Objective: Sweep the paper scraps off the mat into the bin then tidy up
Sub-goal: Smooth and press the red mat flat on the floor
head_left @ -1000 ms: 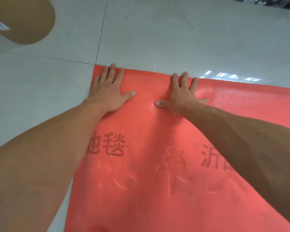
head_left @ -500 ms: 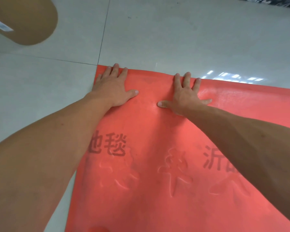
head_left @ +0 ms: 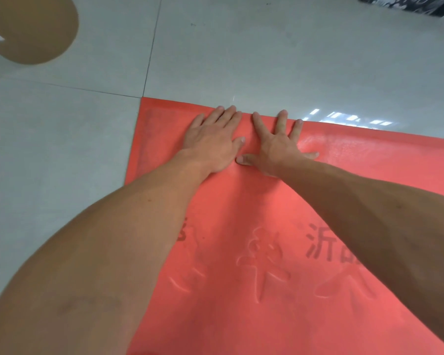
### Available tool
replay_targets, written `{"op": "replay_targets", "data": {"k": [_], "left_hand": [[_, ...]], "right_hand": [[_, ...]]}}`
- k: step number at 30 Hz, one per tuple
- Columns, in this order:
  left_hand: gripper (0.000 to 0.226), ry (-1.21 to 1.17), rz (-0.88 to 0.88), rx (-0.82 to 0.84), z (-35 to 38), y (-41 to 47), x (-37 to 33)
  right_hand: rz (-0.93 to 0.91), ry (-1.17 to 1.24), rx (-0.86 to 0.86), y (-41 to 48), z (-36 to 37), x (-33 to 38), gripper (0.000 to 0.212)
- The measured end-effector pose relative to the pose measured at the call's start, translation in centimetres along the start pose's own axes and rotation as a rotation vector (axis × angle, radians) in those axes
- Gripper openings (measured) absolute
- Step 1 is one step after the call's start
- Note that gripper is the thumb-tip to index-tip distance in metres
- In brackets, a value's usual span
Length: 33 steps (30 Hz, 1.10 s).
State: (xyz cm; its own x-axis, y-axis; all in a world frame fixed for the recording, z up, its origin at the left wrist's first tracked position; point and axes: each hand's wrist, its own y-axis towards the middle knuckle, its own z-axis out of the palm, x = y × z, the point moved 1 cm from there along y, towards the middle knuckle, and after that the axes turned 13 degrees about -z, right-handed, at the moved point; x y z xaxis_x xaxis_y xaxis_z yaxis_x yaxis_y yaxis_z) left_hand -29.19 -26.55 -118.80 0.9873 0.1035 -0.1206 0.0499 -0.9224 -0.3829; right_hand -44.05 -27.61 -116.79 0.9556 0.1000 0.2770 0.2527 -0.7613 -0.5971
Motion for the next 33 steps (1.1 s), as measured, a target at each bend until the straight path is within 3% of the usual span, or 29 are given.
{"op": "replay_targets", "data": {"k": [9, 15, 25, 30, 33], "left_hand": [[0.067, 0.047, -0.102, 0.030, -1.3, 0.0, 8.0], [0.075, 0.023, -0.263, 0.046, -1.6, -0.4, 12.1], [0.092, -0.014, -0.410, 0.067, -1.1, -2.3, 12.5], [0.078, 0.033, -0.464, 0.048, 0.5, -5.5, 13.5], [0.067, 0.063, -0.373, -0.075, 1.1, -7.6, 12.6]], "right_hand": [[0.008, 0.012, 0.018, -0.3, -0.3, 0.2, 0.105], [0.010, 0.006, 0.020, -0.3, -0.3, 0.3, 0.104], [0.012, -0.020, 0.022, -0.4, -0.5, 0.4, 0.103], [0.008, -0.037, 0.022, -0.2, -0.2, 0.3, 0.103], [0.000, -0.042, 0.015, 0.1, 0.0, 0.0, 0.103]]}}
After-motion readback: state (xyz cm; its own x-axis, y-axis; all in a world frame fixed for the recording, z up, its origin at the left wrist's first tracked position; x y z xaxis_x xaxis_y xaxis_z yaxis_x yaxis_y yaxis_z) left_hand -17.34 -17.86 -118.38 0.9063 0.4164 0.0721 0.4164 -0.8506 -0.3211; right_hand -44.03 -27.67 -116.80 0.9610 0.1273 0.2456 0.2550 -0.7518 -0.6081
